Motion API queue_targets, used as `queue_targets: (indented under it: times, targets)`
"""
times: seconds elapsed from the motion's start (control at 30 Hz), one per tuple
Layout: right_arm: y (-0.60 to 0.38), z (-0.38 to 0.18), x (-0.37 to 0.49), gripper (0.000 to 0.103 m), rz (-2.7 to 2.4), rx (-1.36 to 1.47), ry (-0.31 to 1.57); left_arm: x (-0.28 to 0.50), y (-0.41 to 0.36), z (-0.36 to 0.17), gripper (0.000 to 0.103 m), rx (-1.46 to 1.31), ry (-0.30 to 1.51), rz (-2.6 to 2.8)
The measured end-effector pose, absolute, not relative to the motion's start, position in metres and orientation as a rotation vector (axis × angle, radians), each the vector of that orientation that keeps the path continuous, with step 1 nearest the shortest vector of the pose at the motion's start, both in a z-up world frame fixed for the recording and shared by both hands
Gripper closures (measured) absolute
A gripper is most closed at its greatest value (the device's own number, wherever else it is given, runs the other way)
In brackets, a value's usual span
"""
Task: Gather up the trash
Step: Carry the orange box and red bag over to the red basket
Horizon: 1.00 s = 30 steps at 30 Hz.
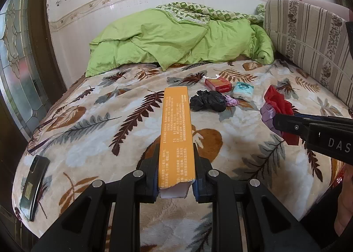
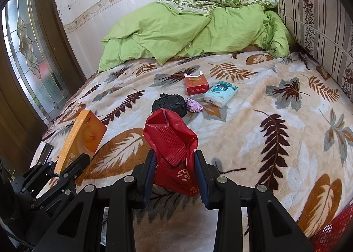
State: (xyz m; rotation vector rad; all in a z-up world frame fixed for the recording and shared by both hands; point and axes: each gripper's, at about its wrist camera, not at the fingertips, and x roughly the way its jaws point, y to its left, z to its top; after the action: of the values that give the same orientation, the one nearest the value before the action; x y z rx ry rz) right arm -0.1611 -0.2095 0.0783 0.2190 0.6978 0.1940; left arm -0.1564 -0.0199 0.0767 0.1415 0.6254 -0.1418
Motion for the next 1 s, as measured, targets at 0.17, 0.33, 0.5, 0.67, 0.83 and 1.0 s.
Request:
queue_targets:
  times: [0.17,0.33,0.5,0.67,0.83,1.0]
  targets:
    - [-0.210,0.078,-0.161,0.066,0.193,0.220,0.698,-0.156,-0.018,0.077,0.081,0.142,0.624,-0.144]
    - [-0.211,0.078,-0.161,0.066,0.195,0.220,0.698,-0.157,-0.023,0.077,0.081,0.145,0.623,-0.147]
    - [-0.212,0.079,-0.161,0.066,0.194,0.222,0.698,-0.158,-0.024,0.077,0.081,0.146,0.623,-0.151]
    - [-0.214,0.079,-0.161,0.066,0.194,0.227,0.697,-0.155,-0.023,0.077,0.081,0.150,0.622,-0.161]
    - [-0.220,0.079,-0.163,0.066,0.192,0.254,0.694,-0.153,-0.022,0.078,0.081,0.146,0.619,-0.208]
    - [-0.242,0.088,-0.176,0.066,0.188,0.344,0.679,-0.158,-0.033,0.084,0.081,0.139,0.603,-0.293]
